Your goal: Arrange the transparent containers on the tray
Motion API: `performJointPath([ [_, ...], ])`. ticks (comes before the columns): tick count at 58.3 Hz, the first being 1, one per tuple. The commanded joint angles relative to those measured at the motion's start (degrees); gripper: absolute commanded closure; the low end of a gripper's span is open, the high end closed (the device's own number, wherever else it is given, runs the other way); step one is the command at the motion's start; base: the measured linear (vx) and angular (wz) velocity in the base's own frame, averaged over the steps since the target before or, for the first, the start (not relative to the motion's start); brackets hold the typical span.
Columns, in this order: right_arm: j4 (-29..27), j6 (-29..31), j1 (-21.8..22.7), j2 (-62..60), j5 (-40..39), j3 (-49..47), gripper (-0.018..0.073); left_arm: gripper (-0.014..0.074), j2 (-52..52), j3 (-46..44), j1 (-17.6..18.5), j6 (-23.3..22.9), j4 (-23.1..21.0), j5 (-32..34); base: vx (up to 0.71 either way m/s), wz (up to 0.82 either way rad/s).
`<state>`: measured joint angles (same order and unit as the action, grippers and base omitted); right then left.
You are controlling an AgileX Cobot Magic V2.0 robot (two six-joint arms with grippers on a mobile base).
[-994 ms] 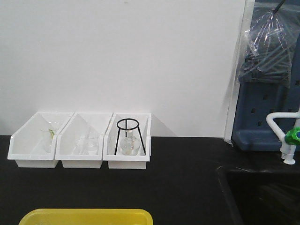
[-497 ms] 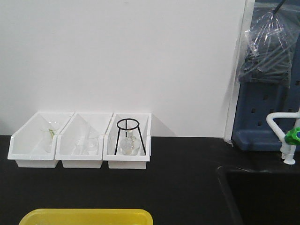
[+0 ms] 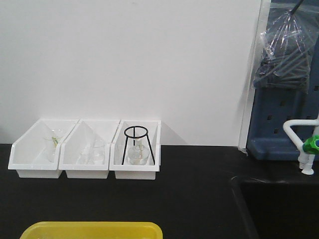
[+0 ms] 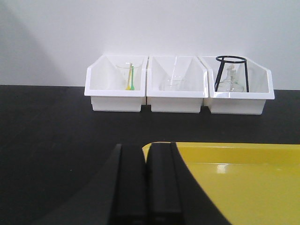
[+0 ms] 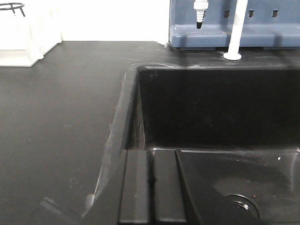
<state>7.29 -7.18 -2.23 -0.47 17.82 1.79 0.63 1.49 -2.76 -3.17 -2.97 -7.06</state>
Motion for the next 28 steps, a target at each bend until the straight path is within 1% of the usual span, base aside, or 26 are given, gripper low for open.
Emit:
performJointPath([
  [1, 0.45, 0.53, 0.40, 0.76, -4.57, 0.44, 0.0572, 0.0603, 0.12, 2.19, -0.27, -0.09, -0.11, 4.85, 0.00, 0.00],
  [28, 0.45, 0.53, 0.40, 0.76, -4.53, 0.44, 0.0572, 0.0603, 0.12, 2.19, -0.27, -0.09, -0.11, 4.85, 0.00, 0.00],
])
